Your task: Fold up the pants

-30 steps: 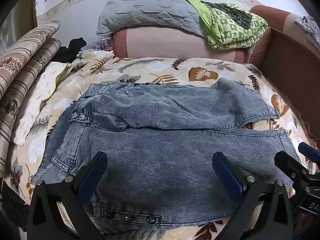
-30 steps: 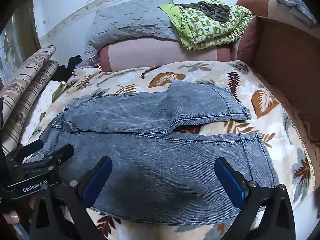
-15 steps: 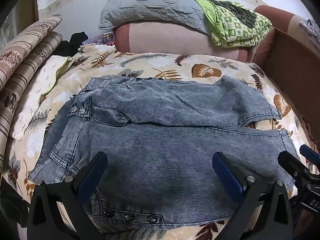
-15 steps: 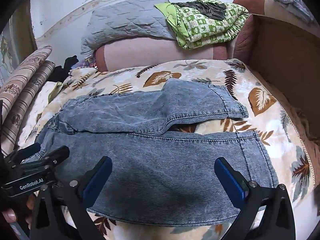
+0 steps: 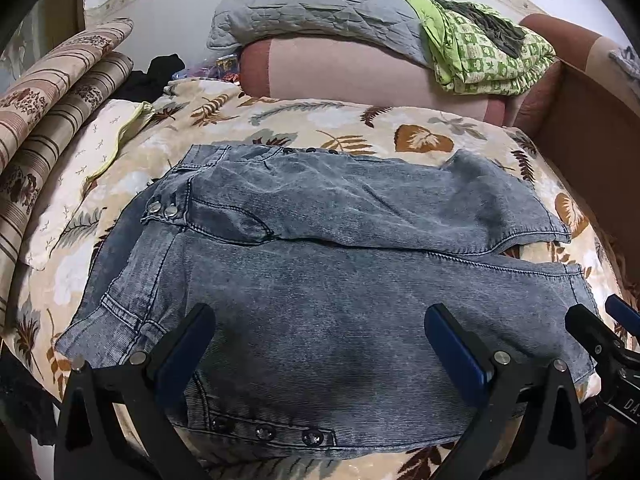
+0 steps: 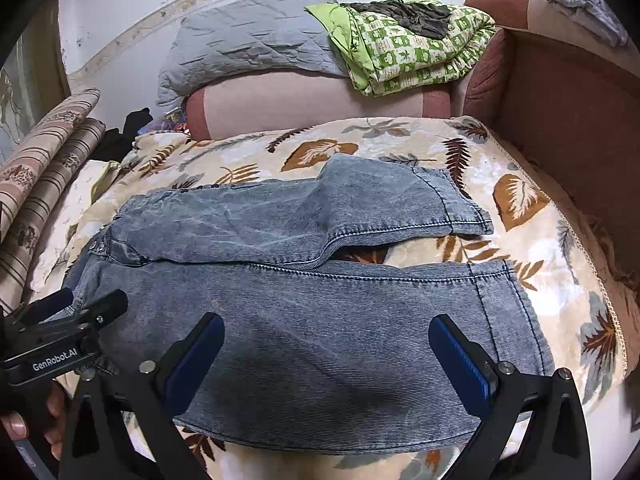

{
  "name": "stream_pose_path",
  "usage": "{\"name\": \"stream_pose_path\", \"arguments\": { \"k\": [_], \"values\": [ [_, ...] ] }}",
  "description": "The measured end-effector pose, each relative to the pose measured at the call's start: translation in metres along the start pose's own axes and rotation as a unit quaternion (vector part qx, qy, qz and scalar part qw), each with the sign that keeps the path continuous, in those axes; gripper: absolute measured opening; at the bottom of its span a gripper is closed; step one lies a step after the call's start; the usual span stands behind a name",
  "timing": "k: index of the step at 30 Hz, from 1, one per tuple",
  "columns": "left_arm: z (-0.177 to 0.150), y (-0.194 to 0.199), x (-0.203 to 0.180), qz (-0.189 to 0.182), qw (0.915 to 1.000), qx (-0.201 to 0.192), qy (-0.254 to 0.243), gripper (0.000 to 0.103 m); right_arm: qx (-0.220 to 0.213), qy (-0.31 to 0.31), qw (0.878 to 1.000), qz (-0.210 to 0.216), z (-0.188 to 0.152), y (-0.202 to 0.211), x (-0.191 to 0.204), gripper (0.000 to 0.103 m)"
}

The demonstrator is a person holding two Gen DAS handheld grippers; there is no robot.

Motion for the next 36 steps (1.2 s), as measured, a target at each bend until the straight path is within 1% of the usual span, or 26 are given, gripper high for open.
{"name": "stream_pose_path", "arguments": {
  "k": [36],
  "values": [
    [0.001,-0.0038,0.0029,-0.003,1.0,0.007,0.004,0.103,0.006,0.001,1.0,0.004,-0.001,-0.006,0.0017,0.103]
  ]
}}
Point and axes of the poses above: each gripper's, at about its wrist camera, not at the fingertips, and y roughly against the way its jaws point, x to its left, z to its top, the point moved 5 cm from there along -y, roughly the way its jaws point, and after that the axes turned 9 degrees about -x, right-handed, at the moved point
